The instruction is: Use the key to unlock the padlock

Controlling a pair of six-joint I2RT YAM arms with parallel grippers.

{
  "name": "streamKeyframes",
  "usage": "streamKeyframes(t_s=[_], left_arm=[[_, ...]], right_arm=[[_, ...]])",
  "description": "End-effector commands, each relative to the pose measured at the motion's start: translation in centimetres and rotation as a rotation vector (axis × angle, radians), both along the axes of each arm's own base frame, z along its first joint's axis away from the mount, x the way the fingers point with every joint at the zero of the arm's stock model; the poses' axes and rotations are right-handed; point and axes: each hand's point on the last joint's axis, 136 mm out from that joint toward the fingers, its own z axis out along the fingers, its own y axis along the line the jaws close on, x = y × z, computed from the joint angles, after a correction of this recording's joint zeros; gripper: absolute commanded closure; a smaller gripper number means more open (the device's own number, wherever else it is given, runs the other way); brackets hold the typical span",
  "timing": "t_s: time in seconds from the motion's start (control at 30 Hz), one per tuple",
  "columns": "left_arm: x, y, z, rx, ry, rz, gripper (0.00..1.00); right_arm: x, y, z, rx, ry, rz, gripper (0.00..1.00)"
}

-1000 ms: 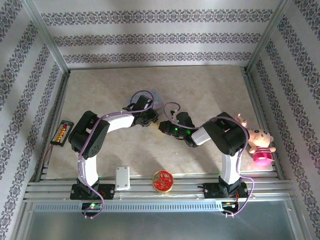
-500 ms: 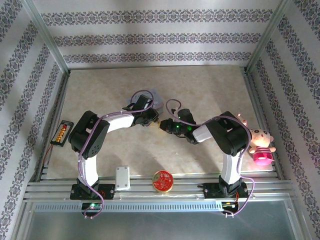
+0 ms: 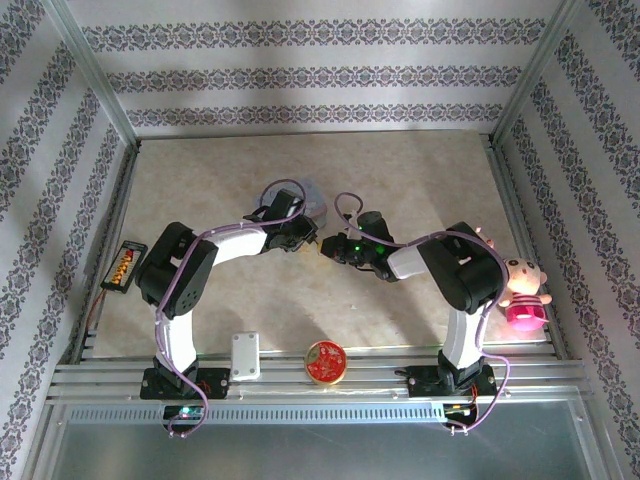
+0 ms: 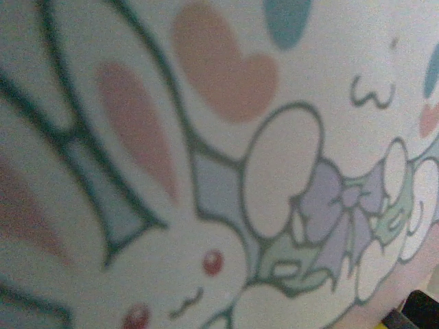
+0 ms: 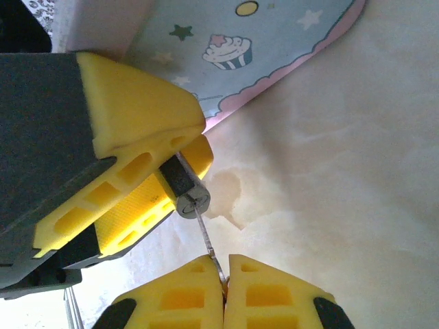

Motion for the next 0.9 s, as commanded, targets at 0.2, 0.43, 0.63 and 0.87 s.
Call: streamKeyframes(t_s=[0.2, 0.43, 0.63, 0.87], left_arm=[[-3.3, -1.9, 1.7, -0.093, 0.077, -0.063, 1.00], [-3.0, -1.7, 1.7, -0.106, 0.075, -0.026, 1.00], [-3.0, -1.8, 1.6, -0.109, 0.071, -0.032, 1.00], [-3.1, -1.6, 1.6, -0.109, 0.049, -0.049, 1.00]], right_arm=[[1.2, -4.0, 0.0, -0.072, -0.073, -0.164, 1.00], [0.2, -4.2, -1.0, -0.057, -0.060, -0.212, 1.00], [-0.1, -4.0, -1.5, 0.002, -0.030, -0.245, 1.00], [-0.9, -5.2, -1.1, 0.056, 0.029, -0.298, 1.00]])
